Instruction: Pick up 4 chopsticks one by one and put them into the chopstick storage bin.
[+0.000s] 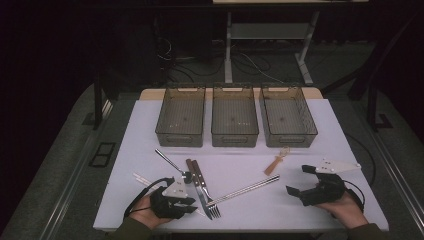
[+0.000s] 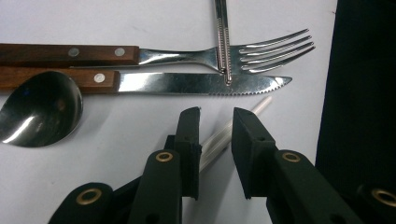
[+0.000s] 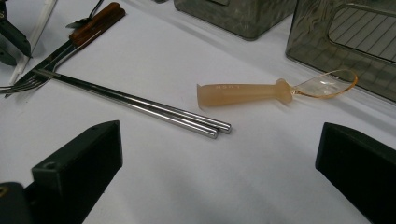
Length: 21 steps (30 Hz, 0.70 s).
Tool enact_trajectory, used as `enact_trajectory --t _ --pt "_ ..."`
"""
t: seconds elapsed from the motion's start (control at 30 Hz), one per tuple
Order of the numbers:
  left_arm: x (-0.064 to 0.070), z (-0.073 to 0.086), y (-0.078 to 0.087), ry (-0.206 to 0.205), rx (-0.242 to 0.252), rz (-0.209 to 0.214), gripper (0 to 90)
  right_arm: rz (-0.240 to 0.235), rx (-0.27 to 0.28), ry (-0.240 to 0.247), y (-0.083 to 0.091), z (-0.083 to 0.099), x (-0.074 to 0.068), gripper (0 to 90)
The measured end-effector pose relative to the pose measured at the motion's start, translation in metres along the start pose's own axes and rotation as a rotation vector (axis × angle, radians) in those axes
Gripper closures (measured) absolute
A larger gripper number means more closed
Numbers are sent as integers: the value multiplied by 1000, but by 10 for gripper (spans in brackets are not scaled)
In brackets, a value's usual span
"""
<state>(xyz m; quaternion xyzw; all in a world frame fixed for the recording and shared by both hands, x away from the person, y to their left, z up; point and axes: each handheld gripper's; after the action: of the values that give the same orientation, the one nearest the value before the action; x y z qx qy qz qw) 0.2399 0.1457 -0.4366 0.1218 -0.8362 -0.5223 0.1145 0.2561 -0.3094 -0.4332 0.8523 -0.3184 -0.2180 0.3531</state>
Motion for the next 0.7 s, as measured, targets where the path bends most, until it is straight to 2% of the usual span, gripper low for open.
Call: enact_trajectory --t 0.23,0.43,0.5,0.7 --pt "4 -5 -3 -39 -25 -13 676 -2 -2 0 0 0 0 5" --pt "10 -15 -7 -79 -10 20 684 -2 2 0 0 0 0 5" --pt "11 -18 -10 -102 -30 24 698 -3 2 0 0 0 0 5" --pt "7 -15 -10 -96 -6 46 720 -4 -2 0 0 0 0 5"
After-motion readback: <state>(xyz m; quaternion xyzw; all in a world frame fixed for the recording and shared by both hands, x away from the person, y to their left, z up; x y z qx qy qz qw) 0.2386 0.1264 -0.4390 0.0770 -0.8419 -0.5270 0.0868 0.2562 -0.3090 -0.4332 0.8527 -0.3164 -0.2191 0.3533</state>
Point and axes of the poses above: each handheld gripper's, and its own axes: y roughly backward along the jaws, z roughly out of its underside, x roughly to its right, and after that the axes turned 14 degrees about -x, right-handed
